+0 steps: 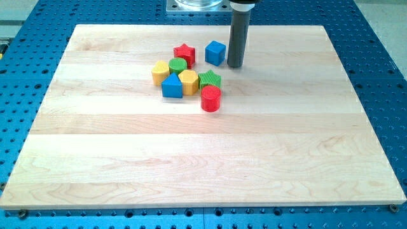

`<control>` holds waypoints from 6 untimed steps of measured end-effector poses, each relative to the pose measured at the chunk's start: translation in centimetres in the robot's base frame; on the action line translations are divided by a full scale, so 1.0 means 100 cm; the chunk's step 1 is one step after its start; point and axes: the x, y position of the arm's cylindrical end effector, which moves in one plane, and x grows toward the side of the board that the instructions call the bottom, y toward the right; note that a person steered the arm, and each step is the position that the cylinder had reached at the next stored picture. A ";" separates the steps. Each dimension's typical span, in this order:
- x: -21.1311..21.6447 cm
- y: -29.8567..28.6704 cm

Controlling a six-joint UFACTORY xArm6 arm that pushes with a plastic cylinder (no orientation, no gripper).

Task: Push the blue cube into the red star

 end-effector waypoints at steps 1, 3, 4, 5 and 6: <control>-0.014 0.001; -0.056 -0.052; -0.024 -0.105; -0.005 -0.160; -0.002 -0.260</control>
